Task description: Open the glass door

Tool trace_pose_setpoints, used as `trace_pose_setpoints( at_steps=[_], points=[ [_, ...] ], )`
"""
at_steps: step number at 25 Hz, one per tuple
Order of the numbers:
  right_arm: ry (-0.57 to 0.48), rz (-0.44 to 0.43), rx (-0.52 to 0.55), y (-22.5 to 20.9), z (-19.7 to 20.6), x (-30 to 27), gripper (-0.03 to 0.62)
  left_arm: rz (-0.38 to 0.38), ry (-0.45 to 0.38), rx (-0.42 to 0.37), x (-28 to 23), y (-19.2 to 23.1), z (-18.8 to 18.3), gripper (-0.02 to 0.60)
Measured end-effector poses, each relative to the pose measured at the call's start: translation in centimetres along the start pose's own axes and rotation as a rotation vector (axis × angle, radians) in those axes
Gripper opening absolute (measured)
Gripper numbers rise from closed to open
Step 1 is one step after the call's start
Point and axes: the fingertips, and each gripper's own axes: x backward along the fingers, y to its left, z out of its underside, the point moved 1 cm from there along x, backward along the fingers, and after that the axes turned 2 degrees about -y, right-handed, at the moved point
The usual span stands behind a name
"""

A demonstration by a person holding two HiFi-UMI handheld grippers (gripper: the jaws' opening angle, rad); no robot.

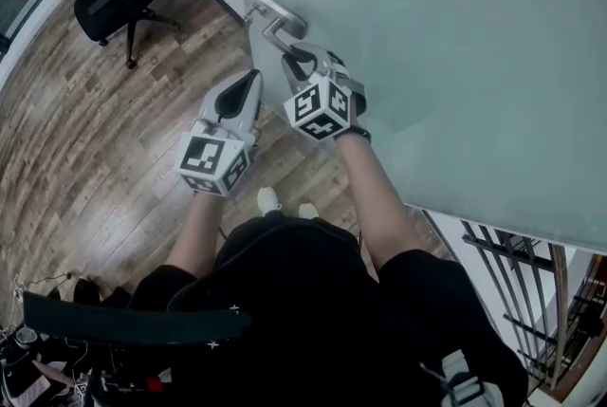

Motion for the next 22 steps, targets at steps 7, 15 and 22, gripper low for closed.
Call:
trace_pose_setpoints(
  at_steps=[7, 15, 22],
  points=[
    [0.021, 0.035, -0.002, -1.7, 0.8, -0.6, 0.084, 0.031, 0.007, 0.002, -1.5, 0.8, 0.0, 0.000],
    [0.039, 0.066, -0.018, -3.8, 1.8, -1.1, 0.086, 0.034, 0.015, -0.002, -2.6, 1.5, -0.1, 0.000],
    [0.059, 0.086, -0.036, -5.7, 2.8, -1.5, 0.086, 0.026, 0.027, -0.001, -3.1, 1.9, 0.0, 0.000]
  ],
)
